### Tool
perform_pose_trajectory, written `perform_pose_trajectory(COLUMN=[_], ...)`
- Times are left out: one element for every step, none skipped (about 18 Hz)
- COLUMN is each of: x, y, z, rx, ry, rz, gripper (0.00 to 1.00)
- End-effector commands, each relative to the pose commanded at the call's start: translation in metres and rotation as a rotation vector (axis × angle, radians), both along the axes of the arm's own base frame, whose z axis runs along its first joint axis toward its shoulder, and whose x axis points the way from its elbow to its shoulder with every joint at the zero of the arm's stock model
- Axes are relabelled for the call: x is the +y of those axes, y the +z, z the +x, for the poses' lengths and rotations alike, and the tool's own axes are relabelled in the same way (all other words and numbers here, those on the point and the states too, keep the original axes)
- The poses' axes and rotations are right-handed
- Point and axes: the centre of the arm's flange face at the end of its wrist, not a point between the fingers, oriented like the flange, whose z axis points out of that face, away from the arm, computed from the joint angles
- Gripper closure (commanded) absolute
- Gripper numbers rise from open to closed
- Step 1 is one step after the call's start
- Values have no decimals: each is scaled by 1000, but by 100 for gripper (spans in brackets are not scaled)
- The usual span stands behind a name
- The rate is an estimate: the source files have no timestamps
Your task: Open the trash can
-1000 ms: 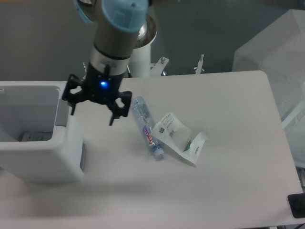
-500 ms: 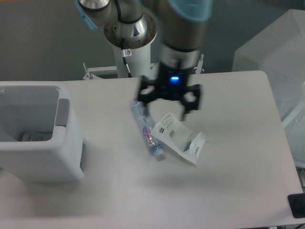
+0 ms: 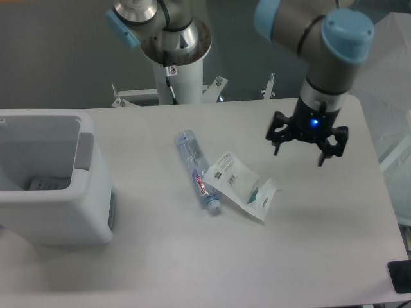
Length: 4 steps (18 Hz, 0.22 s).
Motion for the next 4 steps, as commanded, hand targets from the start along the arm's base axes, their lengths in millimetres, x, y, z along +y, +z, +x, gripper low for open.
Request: perform_pose_trajectory(x=[1,0,1,1], y=[-2,-6,-9,-12], z=[-1,-2,-1,0], rx=[4,3,-1,-6], ry=[-41,-60,-63,-61], rz=[-2,-6,-7,-11], gripper=[0,0,0,0])
